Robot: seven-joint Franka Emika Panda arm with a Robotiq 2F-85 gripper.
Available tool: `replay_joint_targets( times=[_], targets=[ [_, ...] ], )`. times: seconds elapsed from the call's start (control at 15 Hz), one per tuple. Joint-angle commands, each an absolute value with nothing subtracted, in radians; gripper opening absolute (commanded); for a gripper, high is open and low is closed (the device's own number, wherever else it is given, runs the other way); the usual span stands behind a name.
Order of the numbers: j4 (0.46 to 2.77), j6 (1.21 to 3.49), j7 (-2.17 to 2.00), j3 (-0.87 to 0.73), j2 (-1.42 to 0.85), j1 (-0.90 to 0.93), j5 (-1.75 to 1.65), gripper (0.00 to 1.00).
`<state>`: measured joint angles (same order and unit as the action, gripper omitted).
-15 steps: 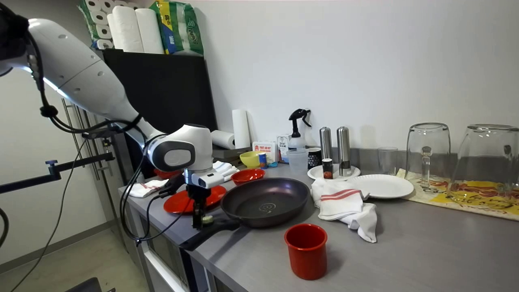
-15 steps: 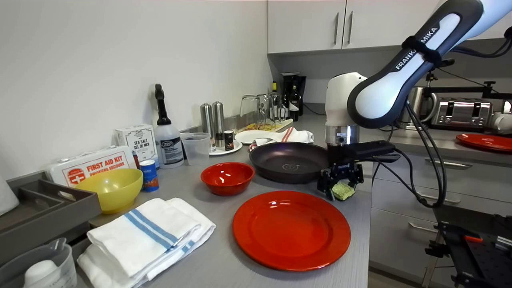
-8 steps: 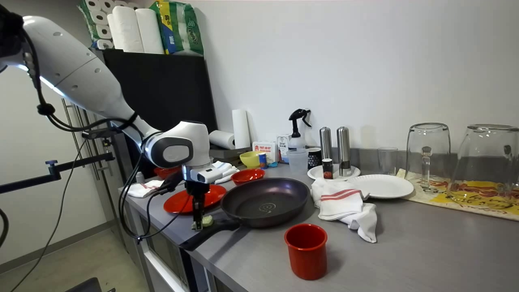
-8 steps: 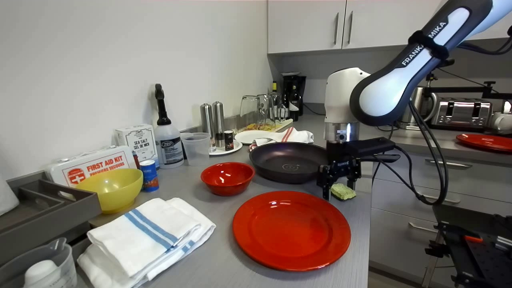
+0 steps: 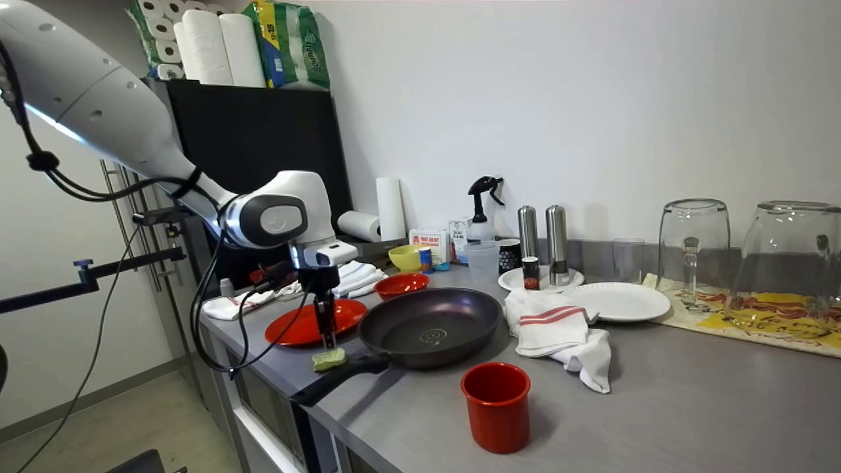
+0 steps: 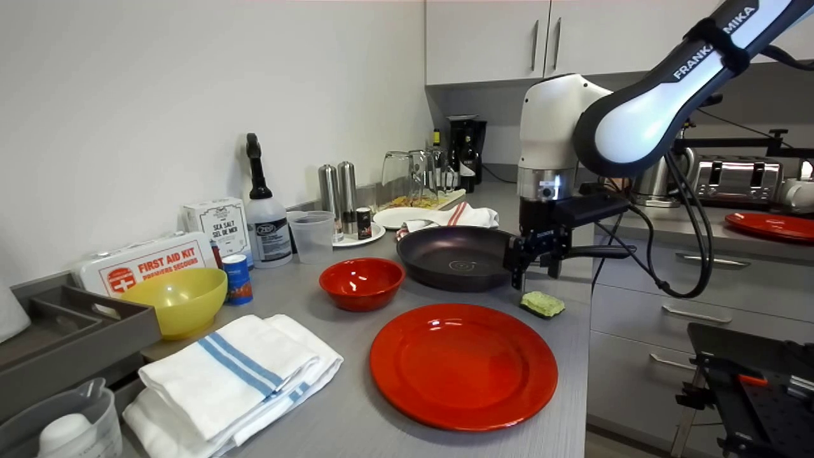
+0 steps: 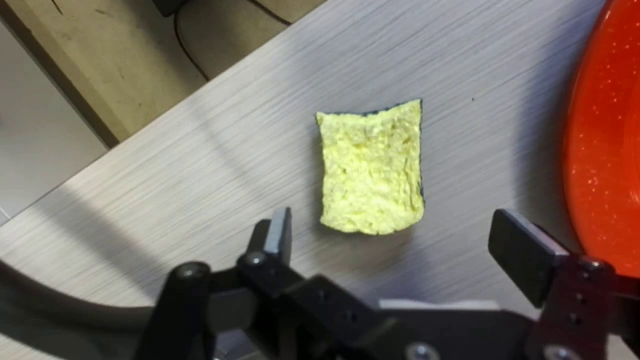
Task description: Wipe the pan with the sponge
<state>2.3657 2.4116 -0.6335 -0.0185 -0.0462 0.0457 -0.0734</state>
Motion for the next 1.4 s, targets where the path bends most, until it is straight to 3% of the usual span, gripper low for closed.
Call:
replay_joint_targets(
  times=[0.0, 0.33, 1.0, 1.33],
  targets=[
    [2.368, 2.348, -0.666, -0.017, 0.031, 0.032, -0.159, 1.0],
    [2.356, 2.388, -0.78, -0.023, 0.074, -0.021, -0.22, 1.0],
    [2.294, 2.263, -1.161, -0.023, 0.076, -0.073, -0.114, 1.0],
    [2.303, 2.239, -1.144, -0.016, 0.092, -0.059, -0.111, 1.0]
  ],
)
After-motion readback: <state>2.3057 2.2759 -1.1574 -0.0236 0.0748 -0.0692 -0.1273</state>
